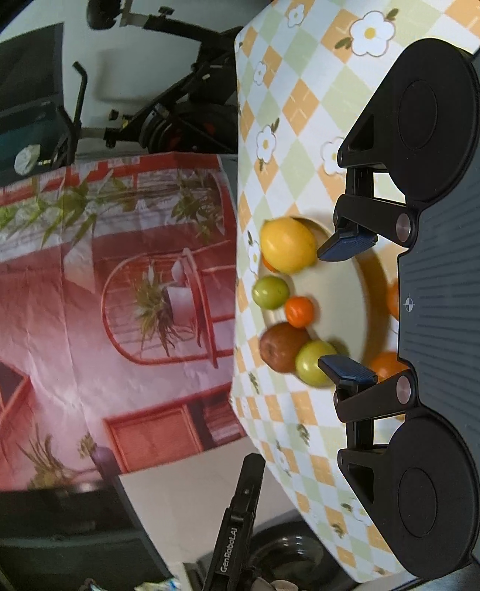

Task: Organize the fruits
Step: 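Release the lemon on the plate and lift the left gripper away, then move the left gripper down to the large red apple and close on it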

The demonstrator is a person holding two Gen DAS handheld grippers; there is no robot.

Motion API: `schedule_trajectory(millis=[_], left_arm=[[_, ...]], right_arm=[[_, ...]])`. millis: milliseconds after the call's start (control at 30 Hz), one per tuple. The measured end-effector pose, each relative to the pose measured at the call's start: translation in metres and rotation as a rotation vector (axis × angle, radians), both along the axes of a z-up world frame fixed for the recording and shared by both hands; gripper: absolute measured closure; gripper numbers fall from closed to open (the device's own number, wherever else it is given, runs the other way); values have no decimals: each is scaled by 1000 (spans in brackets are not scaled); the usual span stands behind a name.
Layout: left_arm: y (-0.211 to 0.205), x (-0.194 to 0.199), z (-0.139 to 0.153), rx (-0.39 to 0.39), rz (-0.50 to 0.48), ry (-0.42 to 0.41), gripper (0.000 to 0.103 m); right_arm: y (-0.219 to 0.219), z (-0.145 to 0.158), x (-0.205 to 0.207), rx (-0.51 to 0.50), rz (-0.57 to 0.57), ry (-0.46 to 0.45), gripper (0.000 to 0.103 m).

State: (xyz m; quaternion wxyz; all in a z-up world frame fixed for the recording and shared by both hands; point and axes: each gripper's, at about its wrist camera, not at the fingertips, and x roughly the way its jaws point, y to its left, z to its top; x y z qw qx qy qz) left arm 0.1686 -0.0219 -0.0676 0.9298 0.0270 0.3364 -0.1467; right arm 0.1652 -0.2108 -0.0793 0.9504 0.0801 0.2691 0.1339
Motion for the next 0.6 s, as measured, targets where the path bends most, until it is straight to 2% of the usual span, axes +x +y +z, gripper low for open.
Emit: schedule_trajectory(millis=[300,467,600], left_arm=[[19,-26,-28,34,-83,62,62],[18,-32,-37,53,-143,96,61],[10,-37,-44,97,-215,110,60]], right_arm=[[25,-5,-32,-10,36,30,50],[40,-7,-40,-28,73,42,50],[43,-7,-43,-37,80,43,50]])
